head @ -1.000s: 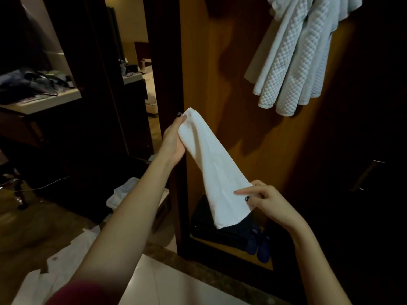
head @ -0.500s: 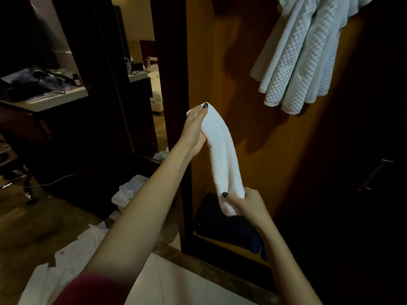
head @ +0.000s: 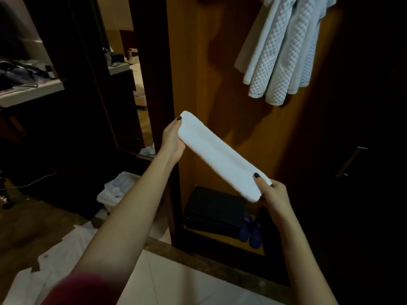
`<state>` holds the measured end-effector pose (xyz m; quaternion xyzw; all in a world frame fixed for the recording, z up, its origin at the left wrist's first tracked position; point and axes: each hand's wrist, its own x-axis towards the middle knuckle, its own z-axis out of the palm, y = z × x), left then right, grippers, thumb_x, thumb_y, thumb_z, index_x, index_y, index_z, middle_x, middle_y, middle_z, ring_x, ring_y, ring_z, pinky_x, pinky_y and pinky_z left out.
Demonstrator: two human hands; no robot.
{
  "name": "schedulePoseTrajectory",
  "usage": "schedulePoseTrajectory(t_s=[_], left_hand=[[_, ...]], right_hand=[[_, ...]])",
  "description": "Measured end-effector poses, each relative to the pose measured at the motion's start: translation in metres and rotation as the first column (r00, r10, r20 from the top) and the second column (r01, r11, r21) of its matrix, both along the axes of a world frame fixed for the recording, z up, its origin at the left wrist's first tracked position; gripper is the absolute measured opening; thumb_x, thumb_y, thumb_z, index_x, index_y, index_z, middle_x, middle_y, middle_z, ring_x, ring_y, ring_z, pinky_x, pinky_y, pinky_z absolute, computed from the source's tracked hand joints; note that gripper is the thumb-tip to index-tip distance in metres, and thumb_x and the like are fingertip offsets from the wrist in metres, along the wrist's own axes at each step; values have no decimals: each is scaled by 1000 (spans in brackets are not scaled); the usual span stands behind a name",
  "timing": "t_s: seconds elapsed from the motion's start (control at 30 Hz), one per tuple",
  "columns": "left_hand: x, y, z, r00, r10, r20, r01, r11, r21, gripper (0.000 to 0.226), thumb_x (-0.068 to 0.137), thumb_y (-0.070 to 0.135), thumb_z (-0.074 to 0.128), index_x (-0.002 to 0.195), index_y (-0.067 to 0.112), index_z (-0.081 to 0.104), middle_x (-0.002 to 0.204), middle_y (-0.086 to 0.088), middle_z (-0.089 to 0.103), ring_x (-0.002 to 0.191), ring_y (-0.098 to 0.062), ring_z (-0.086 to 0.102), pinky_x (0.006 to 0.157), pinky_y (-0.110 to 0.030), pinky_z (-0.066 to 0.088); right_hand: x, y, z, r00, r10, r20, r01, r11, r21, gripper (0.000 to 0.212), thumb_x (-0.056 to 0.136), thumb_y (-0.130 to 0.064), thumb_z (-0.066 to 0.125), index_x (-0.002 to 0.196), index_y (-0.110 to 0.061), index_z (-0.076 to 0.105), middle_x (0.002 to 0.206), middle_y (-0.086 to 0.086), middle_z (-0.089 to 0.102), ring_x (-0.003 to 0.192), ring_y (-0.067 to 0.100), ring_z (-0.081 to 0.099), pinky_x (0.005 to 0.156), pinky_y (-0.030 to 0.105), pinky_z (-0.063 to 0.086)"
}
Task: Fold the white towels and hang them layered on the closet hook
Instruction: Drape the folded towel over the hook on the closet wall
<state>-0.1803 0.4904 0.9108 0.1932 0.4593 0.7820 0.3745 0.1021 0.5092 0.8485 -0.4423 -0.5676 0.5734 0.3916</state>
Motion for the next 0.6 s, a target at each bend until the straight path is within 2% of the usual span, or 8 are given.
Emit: schedulePoseTrajectory(t_s=[0.07, 0.13, 0.2, 0.27, 0.33, 0.4, 0.47, 0.6], left_hand=[[3, 4, -7, 997, 76, -17, -76, 997, -21, 36, 98, 20, 59, 130, 4, 59, 119, -12, 68, 107, -23, 66, 92, -35, 54], [6, 8, -14, 989, 134, -56, -135, 991, -21, 32, 95, 20, 63, 125, 8, 62, 116, -7, 69, 106, -19, 67, 88, -30, 56], [8, 11, -18, 981, 160, -113, -163, 986, -19, 26, 92, 15, 67, 117, 15, 60, 111, -3, 66, 104, -17, 64, 81, -25, 54], [8, 13, -20, 962, 167, -216, -180, 983, -45, 28, 88, 11, 69, 111, 19, 55, 112, -4, 61, 103, -19, 60, 78, -25, 52], [6, 15, -20, 945, 131, -300, -158, 985, -66, 29, 85, 8, 71, 105, 21, 54, 115, -7, 57, 102, -22, 59, 72, -26, 53], [3, 17, -21, 944, 48, -327, -76, 995, -71, 33, 84, 5, 71, 106, 23, 55, 116, -4, 57, 101, -20, 60, 67, -24, 52], [1, 21, -20, 953, -26, -302, 1, 997, -81, 40, 84, 4, 72, 114, 23, 54, 116, -2, 58, 100, -15, 60, 70, -21, 52], [1, 38, -11, 972, -108, -209, 90, 992, -94, 47, 85, 4, 71, 129, 4, 56, 116, -8, 65, 99, -14, 64, 83, -23, 52]], right_hand=[[4, 4, -1, 999, -25, -29, 24, 1000, -10, 40, 91, -28, 68, 93, 12, 62, 79, 19, 61, 71, 30, 56, 64, 41, 40], [7, 7, -1, 997, -55, -63, 54, 998, -23, 24, 89, -22, 71, 86, -1, 61, 84, 16, 63, 71, 30, 60, 59, 38, 45], [11, 12, 0, 990, -96, -99, 92, 995, -42, 16, 87, -18, 73, 89, -9, 60, 93, 13, 67, 76, 26, 67, 56, 33, 52], [18, 19, 2, 987, -113, -111, 98, 987, -127, 26, 86, -18, 74, 105, -4, 63, 102, 14, 70, 88, 29, 70, 70, 39, 58], [27, 29, 6, 992, -81, -95, 57, 971, -233, 35, 84, -19, 75, 109, 4, 63, 103, 17, 72, 93, 32, 71, 81, 43, 58], [38, 34, 11, 991, -41, -125, -1, 947, -320, 34, 81, -15, 76, 105, 5, 64, 95, 14, 74, 85, 26, 73, 68, 35, 59], [46, 41, 17, 979, -16, -202, -61, 928, -367, 37, 73, -12, 76, 105, 3, 64, 91, 10, 75, 78, 21, 74, 58, 30, 57], [54, 63, 35, 925, -33, -379, -114, 926, -360, 42, 71, -11, 71, 111, -1, 62, 99, 12, 75, 84, 21, 74, 63, 30, 60]])
